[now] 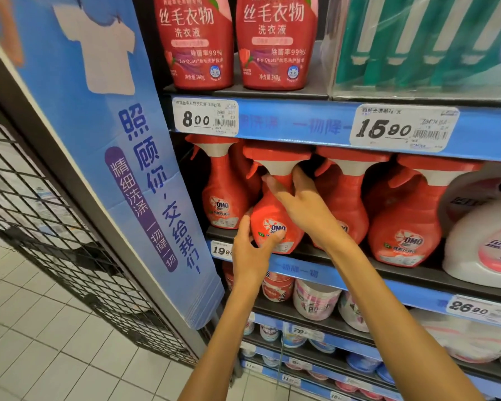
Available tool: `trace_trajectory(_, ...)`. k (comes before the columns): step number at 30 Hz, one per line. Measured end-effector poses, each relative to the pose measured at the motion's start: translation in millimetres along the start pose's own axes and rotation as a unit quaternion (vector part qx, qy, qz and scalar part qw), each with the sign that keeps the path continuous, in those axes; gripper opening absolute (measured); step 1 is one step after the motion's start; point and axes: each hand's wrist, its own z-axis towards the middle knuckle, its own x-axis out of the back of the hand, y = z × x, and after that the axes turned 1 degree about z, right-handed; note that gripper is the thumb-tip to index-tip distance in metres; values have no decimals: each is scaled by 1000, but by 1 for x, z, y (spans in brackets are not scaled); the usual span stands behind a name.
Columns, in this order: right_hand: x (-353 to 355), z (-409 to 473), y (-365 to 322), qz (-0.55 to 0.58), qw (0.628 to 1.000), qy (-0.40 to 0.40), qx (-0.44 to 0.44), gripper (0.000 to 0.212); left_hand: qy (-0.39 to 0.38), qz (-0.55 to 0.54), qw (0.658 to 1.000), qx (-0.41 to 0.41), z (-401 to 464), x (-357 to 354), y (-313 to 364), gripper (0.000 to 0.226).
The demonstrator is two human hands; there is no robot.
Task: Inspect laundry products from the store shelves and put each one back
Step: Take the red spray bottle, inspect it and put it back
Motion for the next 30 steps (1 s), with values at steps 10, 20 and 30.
trace_trajectory(10, -1, -3, 20, -130, 991, 7, -27, 72, 44, 112, 993, -6, 14, -10, 2, 57)
trace_trajectory(20, -11, -21, 20, -34, 984, 170, 35, 57, 199, 138, 967, -81, 4, -1, 7, 33)
trace_trajectory(30, -82, -9, -5, -76, 991, 56, 95, 51, 243, 287, 926, 37, 41, 13, -23, 55)
